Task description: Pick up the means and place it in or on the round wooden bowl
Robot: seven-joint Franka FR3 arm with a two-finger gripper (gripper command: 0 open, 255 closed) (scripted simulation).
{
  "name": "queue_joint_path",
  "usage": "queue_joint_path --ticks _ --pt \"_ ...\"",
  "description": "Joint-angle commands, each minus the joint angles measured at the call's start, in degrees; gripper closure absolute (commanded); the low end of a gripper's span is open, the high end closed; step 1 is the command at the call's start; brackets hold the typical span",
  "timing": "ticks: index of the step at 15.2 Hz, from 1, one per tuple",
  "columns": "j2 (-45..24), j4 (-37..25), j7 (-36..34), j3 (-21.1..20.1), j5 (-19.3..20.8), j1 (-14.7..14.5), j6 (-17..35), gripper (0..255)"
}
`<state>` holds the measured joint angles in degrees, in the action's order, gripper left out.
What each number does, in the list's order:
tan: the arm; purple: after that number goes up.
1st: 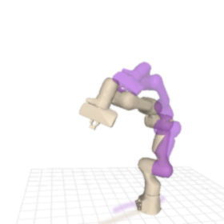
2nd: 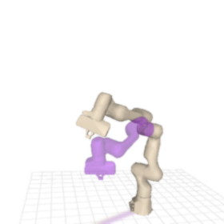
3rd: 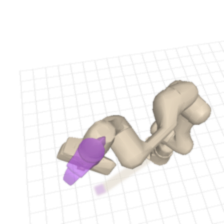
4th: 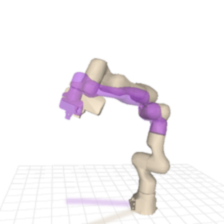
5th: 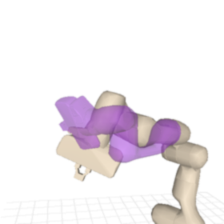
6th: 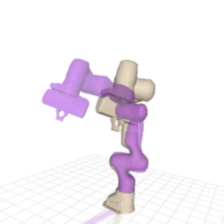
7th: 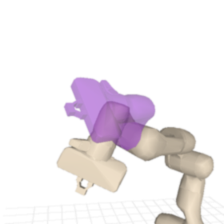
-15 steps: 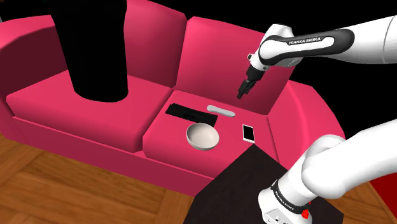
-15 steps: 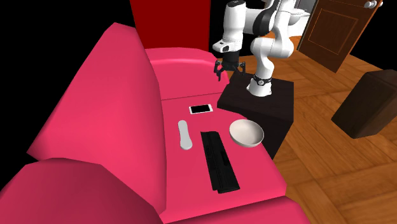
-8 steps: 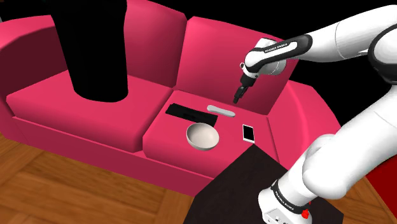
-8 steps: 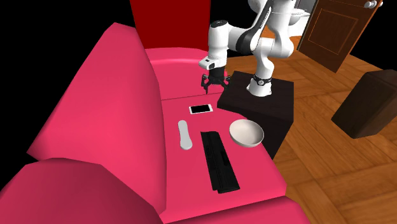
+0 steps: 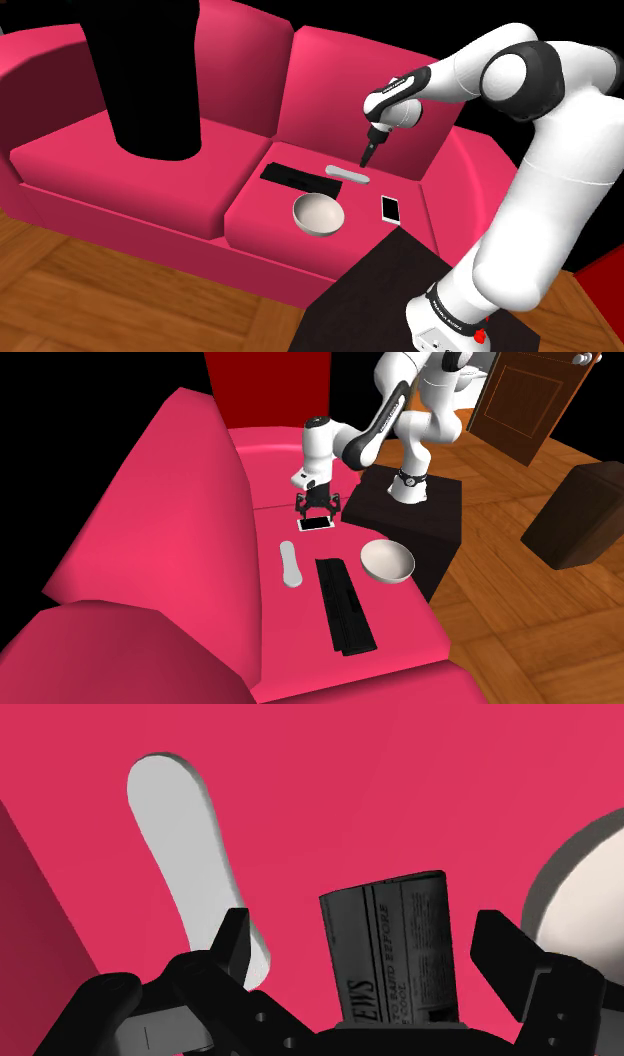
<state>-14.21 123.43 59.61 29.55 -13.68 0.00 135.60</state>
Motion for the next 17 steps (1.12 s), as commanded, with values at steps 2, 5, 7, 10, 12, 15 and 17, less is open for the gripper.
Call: queue_joint_path --ticks 2,5,7,10,12,15,17 --pt "-7.78 -5.92 5.82 -1.99 -4.02 2.81 0.54 0" --pt "-14.85 -12.17 10.15 -4.22 -6.42 5.89 0.62 0" --pt "-19.50 -16.74 12.45 -5.61 -7.43 7.86 0.42 0" --pt "-26.49 -24.29 15.17 -7.51 -8.21 10.63 -0.29 0" --pt "-31.26 -29.89 16.57 -8.60 -8.33 12.34 -1.10 0" --pt "-32.47 -30.29 16.78 -9.02 -8.69 12.65 -0.27 0" --pt "-33.62 -30.63 16.97 -9.41 -9.05 12.92 0.54 0"
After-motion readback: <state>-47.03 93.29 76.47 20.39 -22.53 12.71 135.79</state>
